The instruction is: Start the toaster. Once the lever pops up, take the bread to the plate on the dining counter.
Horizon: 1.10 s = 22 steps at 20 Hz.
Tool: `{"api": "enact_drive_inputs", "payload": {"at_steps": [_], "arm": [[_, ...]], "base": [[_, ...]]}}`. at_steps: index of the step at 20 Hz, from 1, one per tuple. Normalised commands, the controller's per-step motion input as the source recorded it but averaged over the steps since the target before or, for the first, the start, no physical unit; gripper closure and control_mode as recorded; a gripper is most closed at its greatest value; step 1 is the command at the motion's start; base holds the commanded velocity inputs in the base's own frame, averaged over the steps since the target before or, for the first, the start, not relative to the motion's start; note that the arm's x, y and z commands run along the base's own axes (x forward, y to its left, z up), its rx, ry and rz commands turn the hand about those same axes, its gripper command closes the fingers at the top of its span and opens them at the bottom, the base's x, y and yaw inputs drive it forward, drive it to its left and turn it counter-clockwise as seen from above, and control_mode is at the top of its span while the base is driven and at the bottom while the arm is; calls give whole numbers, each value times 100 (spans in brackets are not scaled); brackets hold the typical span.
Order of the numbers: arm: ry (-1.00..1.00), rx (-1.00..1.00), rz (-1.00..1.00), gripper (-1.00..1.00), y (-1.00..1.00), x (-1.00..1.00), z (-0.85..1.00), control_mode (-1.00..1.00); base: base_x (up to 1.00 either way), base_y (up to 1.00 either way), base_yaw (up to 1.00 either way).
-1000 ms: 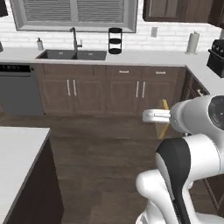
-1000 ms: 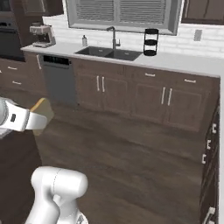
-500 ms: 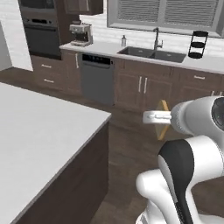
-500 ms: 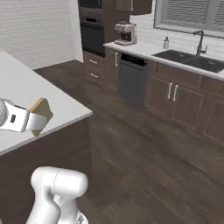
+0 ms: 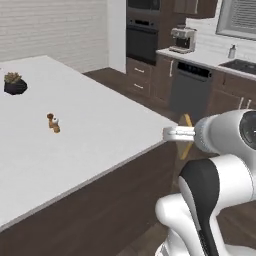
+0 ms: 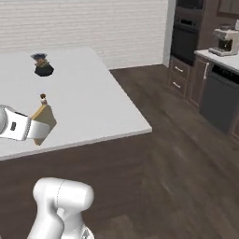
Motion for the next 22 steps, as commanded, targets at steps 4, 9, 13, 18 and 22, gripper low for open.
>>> {"api": "enact_drive_inputs", "payload": {"at_steps": [4,9,13,18,22], "arm": [[0,0,0,100,0,0,0,100],[0,0,0,100,0,0,0,100],[0,0,0,100,0,0,0,100],[0,0,0,100,0,0,0,100],[0,0,0,100,0,0,0,100]], "base": [[0,53,75],[0,89,56],[0,100,25],[1,100,12],[15,100,2]]}}
